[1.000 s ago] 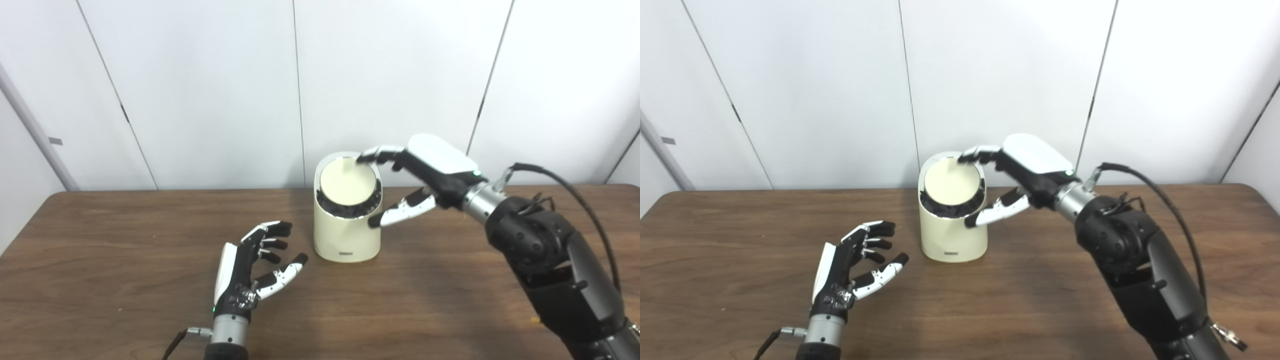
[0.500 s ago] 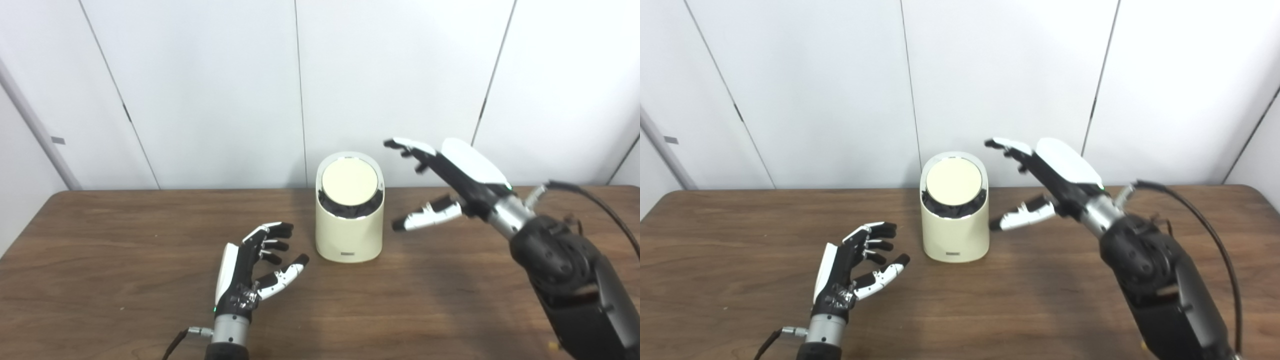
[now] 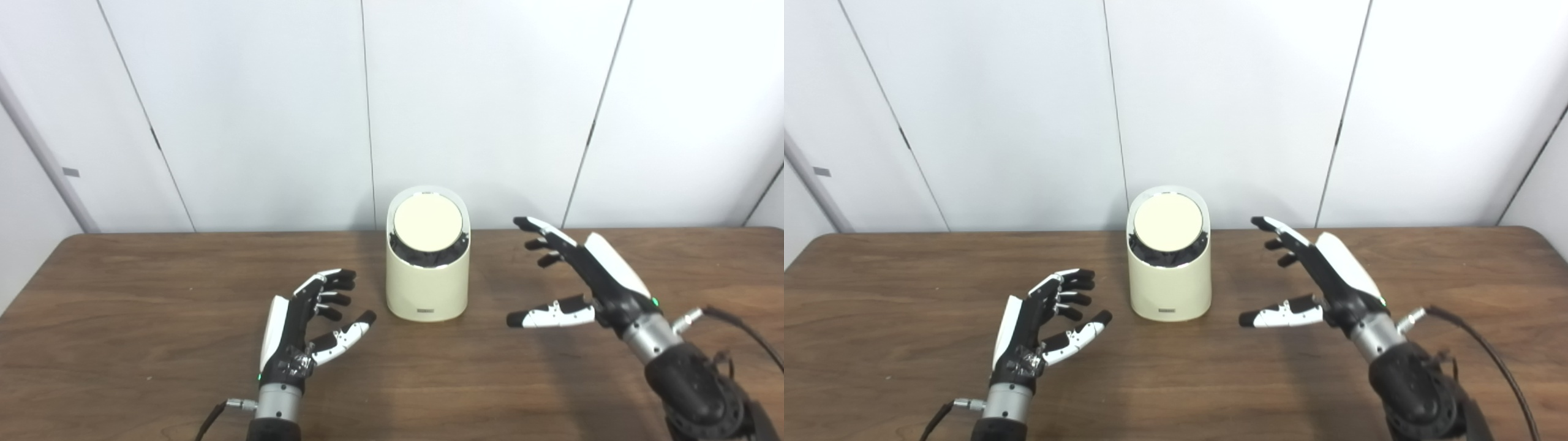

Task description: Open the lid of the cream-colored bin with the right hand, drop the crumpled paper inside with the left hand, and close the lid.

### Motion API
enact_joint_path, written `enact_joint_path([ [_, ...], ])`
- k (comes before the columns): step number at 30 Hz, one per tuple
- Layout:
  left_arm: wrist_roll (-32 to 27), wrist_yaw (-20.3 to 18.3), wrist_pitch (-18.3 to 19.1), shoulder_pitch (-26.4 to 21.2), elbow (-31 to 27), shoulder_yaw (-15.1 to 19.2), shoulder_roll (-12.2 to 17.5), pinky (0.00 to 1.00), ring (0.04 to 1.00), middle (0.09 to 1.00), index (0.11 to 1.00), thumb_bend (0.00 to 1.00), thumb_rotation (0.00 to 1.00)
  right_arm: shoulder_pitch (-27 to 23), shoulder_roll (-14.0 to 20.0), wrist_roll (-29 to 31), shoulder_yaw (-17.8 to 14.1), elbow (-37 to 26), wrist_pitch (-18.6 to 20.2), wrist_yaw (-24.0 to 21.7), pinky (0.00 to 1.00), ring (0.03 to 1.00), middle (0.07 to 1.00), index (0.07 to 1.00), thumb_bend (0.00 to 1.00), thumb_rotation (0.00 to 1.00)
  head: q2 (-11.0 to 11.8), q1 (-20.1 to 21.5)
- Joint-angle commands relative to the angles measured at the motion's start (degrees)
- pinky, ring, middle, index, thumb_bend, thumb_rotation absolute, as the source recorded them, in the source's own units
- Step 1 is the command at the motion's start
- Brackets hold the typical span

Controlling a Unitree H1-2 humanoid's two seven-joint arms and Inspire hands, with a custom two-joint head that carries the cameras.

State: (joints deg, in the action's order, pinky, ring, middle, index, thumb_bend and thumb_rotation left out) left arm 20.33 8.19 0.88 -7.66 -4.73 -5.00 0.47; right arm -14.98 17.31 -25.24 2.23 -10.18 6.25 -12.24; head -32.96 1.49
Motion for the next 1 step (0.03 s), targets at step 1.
enact_joint_path([
  [1, -0.2, 0.0, -2.0, -2.3, -1.5, 0.1, 0.3, 0.55, 0.643, 0.705, 0.724, 0.69, 0.12, -0.7, -0.5, 1.5, -1.2, 0.2, -2.3, 3.1, 0.66, 0.817, 0.892, 0.904, 0.78, 0.26, -0.1, 0.1],
])
